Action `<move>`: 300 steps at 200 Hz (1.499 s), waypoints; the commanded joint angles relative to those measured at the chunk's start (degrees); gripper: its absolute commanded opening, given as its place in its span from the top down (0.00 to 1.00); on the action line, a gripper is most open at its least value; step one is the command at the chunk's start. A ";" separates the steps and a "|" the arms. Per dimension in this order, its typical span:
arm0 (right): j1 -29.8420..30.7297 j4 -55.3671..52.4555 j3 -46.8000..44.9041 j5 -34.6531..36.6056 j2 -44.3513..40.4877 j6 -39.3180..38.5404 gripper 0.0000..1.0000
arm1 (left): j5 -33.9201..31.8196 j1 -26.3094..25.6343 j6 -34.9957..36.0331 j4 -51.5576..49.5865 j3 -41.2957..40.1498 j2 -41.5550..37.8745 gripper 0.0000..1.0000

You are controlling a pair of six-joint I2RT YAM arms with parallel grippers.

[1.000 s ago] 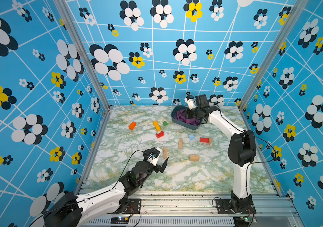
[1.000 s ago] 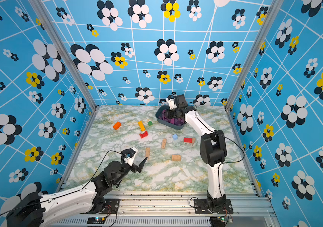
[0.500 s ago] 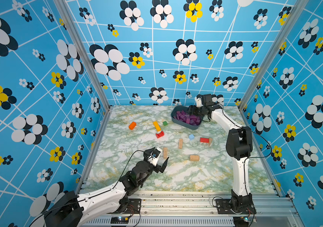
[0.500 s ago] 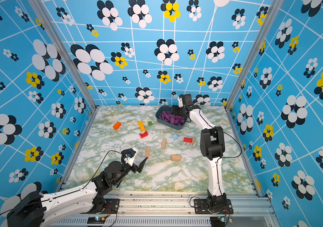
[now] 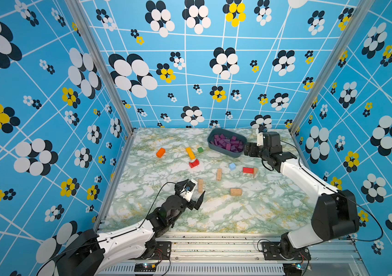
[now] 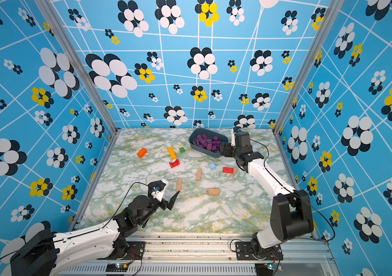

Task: Pick purple bricks into the storage bin
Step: Place the building block in the storage box, then reset both arms

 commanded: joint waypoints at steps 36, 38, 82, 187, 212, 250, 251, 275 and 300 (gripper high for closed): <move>-0.18 28.78 -26.40 17.18 -11.64 -8.02 0.01 | -3.17 -0.34 -0.77 1.59 -0.17 1.44 0.01; -0.18 29.55 -26.98 17.69 -11.68 -8.26 0.01 | -3.24 -0.36 -0.71 1.59 -0.11 1.46 0.01; -0.40 41.10 -30.94 26.90 -6.18 -11.40 0.01 | -5.29 -0.27 0.90 0.72 0.00 0.87 0.01; -15.21 42.06 -37.05 5.68 -8.71 -7.21 0.01 | -10.91 3.65 5.89 -0.96 -0.45 -7.86 0.01; -15.77 46.15 -39.94 7.98 -7.81 -6.13 0.01 | -10.29 11.09 3.37 -6.37 0.44 -14.48 0.01; -16.00 51.92 -40.70 9.29 -4.05 -6.02 0.01 | -11.11 22.59 0.69 -0.25 -4.90 -20.14 0.00; -16.00 52.49 -40.89 9.28 -3.74 -6.03 0.01 | -10.98 23.02 0.64 -0.04 -5.04 -20.03 0.00; -15.56 57.62 -39.97 7.47 2.48 -7.34 0.01 | -6.69 30.00 -1.55 3.82 -6.02 -14.63 0.00; -14.17 59.65 -39.78 9.15 4.63 -8.73 0.01 | -5.20 33.76 -1.59 10.94 -5.37 -4.80 0.01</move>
